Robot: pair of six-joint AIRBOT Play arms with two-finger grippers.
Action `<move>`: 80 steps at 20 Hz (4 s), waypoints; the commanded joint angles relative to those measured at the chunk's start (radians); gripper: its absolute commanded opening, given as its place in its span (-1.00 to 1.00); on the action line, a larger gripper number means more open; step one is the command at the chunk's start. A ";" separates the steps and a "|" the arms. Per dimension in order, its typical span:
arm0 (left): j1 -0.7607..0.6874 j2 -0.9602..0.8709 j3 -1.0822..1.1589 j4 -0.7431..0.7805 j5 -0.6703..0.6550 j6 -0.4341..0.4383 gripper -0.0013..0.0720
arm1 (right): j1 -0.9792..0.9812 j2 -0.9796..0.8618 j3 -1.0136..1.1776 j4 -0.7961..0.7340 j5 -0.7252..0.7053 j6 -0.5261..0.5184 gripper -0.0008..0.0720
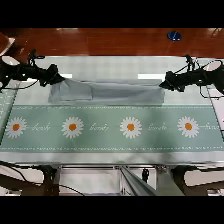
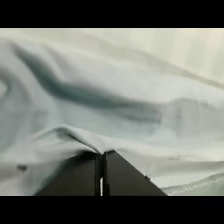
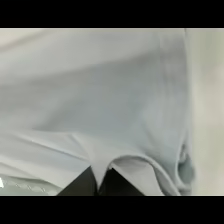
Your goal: Fold the shirts.
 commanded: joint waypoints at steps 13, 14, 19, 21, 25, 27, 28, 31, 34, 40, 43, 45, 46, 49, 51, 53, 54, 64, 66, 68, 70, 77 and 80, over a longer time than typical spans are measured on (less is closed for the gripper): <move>0.153 0.204 -0.084 0.119 0.068 0.027 0.42 | -0.134 -0.080 0.019 -0.123 0.026 0.097 0.16; 0.134 0.262 -0.158 0.114 0.119 0.041 0.42 | -0.122 -0.098 0.013 -0.102 0.021 0.095 0.16; 0.003 0.402 -0.369 0.109 0.172 0.079 0.42 | -0.045 -0.193 0.015 0.084 0.013 0.016 0.16; -0.066 0.390 -0.380 0.109 0.192 0.079 0.42 | -0.010 -0.206 0.025 0.098 0.014 0.008 0.05; -0.203 0.377 -0.379 0.085 0.248 0.086 -0.87 | -0.011 -0.135 0.063 0.083 0.105 -0.052 -0.91; -0.264 0.376 -0.378 0.057 0.272 0.106 -0.91 | -0.025 -0.025 0.062 -0.034 0.175 -0.054 -0.91; -0.296 0.376 -0.378 0.053 0.289 0.106 -0.91 | -0.025 0.044 0.058 -0.130 0.211 -0.045 -0.91; -0.419 0.365 -0.370 0.053 0.354 0.105 -0.91 | -0.025 0.293 -0.052 -0.269 0.226 -0.024 -0.91; -0.555 0.300 -0.308 0.053 0.363 0.100 -0.91 | -0.025 0.556 -0.222 -0.265 0.215 -0.023 -0.91; -0.806 0.047 -0.042 0.053 0.353 -0.037 -0.91 | -0.024 0.898 -0.377 -0.183 0.243 0.033 -0.91; -0.919 -0.080 0.076 0.052 0.282 -0.089 -0.91 | -0.024 0.972 -0.377 -0.132 0.239 0.040 -0.91; -0.986 -0.135 0.108 0.042 0.245 -0.109 -0.91 | -0.024 0.983 -0.377 -0.103 0.244 0.040 -0.91; -1.020 -0.154 0.109 0.013 0.245 -0.109 -0.91 | -0.024 0.982 -0.377 -0.084 0.239 0.040 -0.91; -1.096 -0.206 0.113 -0.083 0.253 -0.143 -0.91 | -0.024 0.982 -0.377 -0.045 0.195 0.042 -0.91; -1.077 -0.196 0.113 -0.101 0.252 -0.138 -0.91 | -0.024 0.982 -0.377 -0.034 0.190 0.046 -0.91; -0.983 -0.143 0.113 -0.099 0.241 -0.134 -0.91 | -0.024 0.982 -0.377 -0.033 0.189 0.056 -0.91; -0.917 -0.104 0.112 -0.080 0.225 -0.130 -0.91 | -0.024 0.982 -0.377 -0.029 0.185 0.061 -0.91; -0.181 0.695 -0.261 0.170 0.066 -0.034 -0.91 | 0.393 0.499 -0.077 0.069 -0.048 0.036 -0.91; -0.122 0.851 -0.401 0.170 0.068 -0.028 -0.91 | 0.484 0.336 0.042 0.069 -0.074 0.036 -0.91; -0.102 0.983 -0.540 0.169 0.069 -0.029 -0.91 | 0.555 0.172 0.166 0.069 -0.080 0.037 -0.91; -0.104 1.080 -0.667 0.166 0.069 -0.029 -0.91 | 0.600 0.040 0.262 0.069 -0.083 0.045 -0.91; -0.104 1.125 -0.910 0.150 0.124 -0.030 -0.91 | 0.681 -0.246 0.403 0.206 -0.154 0.077 -0.37; -0.104 1.099 -0.962 0.130 0.159 -0.030 -0.91 | 0.683 -0.289 0.444 0.313 -0.032 -0.008 0.16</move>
